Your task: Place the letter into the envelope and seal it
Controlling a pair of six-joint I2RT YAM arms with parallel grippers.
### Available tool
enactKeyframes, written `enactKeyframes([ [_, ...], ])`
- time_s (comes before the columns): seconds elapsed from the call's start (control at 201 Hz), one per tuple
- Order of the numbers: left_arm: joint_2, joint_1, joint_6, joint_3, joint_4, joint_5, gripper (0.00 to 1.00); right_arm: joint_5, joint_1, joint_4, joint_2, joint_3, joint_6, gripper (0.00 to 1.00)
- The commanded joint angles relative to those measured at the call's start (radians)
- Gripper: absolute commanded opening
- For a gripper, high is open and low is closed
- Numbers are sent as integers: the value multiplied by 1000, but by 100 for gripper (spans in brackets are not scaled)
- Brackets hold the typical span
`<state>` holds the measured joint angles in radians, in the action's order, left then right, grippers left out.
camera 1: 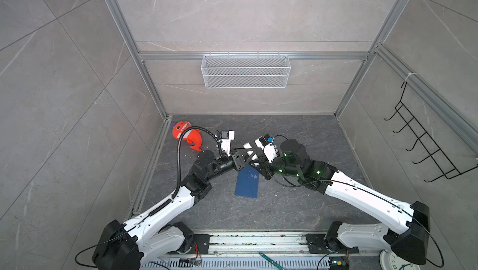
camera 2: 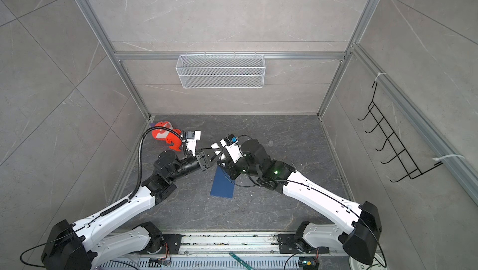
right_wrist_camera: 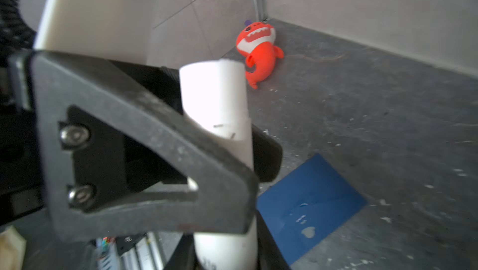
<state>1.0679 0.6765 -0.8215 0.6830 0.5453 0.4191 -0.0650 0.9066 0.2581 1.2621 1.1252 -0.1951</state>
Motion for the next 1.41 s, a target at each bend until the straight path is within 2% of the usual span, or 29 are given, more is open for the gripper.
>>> enactKeyframes([
  [0.0,-13,-2,24,6,17,24,0,683,113,82,62,85,71,0],
  [0.06,-10,-2,22,6,18,23,0,969,188,106,132,132,130,0],
  [0.139,-7,-2,22,6,19,24,0,1265,246,114,240,190,202,0],
  [0.204,-5,-1,21,6,20,23,0,1380,260,138,308,231,230,0],
  [0.274,-4,-2,22,6,20,22,0,1387,262,173,337,249,209,0],
  [0.349,-5,-2,21,4,20,23,0,1288,261,166,306,226,177,2],
  [0.478,-14,-2,23,5,19,22,0,926,241,36,143,95,161,27],
  [0.553,-24,-3,26,6,18,23,0,603,166,13,30,28,109,47],
  [0.622,-34,-2,28,7,16,24,0,295,74,5,-48,-12,50,71],
  [0.687,-40,-2,30,10,15,25,0,66,-9,-1,-92,-37,18,76],
  [0.767,-44,-3,30,12,17,28,0,-127,-73,-1,-112,-48,6,75],
  [0.861,-43,-2,28,15,21,32,0,-247,-107,7,-106,-42,5,71],
  [1.056,-41,-2,19,10,25,36,0,-307,-117,-6,-78,-31,4,59],
  [1.22,-42,-3,19,8,27,35,0,-343,-119,-1,-53,-13,6,38],
  [1.409,-37,-3,19,9,30,35,0,-321,-118,2,-58,-12,1,20],
])
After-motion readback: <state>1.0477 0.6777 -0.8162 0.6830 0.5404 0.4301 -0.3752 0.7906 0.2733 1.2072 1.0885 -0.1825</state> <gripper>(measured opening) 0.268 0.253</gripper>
